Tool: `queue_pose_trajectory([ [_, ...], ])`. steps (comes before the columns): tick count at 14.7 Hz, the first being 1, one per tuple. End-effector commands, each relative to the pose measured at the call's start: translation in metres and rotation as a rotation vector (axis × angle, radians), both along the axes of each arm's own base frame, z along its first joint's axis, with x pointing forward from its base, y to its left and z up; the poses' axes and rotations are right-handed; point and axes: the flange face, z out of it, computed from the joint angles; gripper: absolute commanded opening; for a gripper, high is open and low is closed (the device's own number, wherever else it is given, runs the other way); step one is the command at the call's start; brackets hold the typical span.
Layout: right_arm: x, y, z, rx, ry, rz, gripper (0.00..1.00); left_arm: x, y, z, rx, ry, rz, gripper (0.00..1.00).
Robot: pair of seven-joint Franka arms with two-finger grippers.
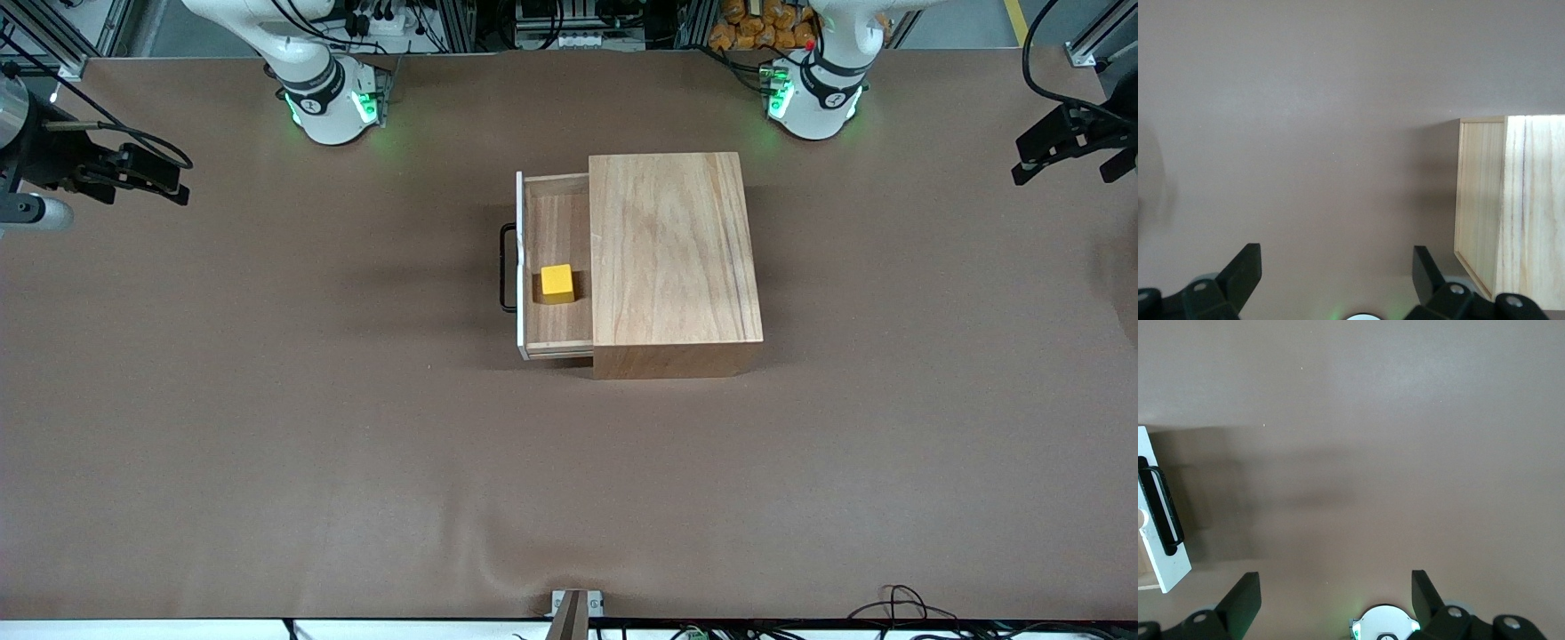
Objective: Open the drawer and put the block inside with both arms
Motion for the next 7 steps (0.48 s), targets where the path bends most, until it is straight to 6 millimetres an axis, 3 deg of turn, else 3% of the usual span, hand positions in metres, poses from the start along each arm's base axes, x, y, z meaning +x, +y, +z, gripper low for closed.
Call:
queue_pose_trajectory([
  [1,-0.006,-0.002,-0.001,-0.015,0.006,-0.012,1.0,-0.007,-0.001,0.008,0.003,-0.016,-0.032,1.0],
  [7,-0.006,-0.003,-0.001,-0.017,-0.006,-0.016,1.0,0.001,0.0,0.021,-0.009,-0.003,-0.073,1.0],
])
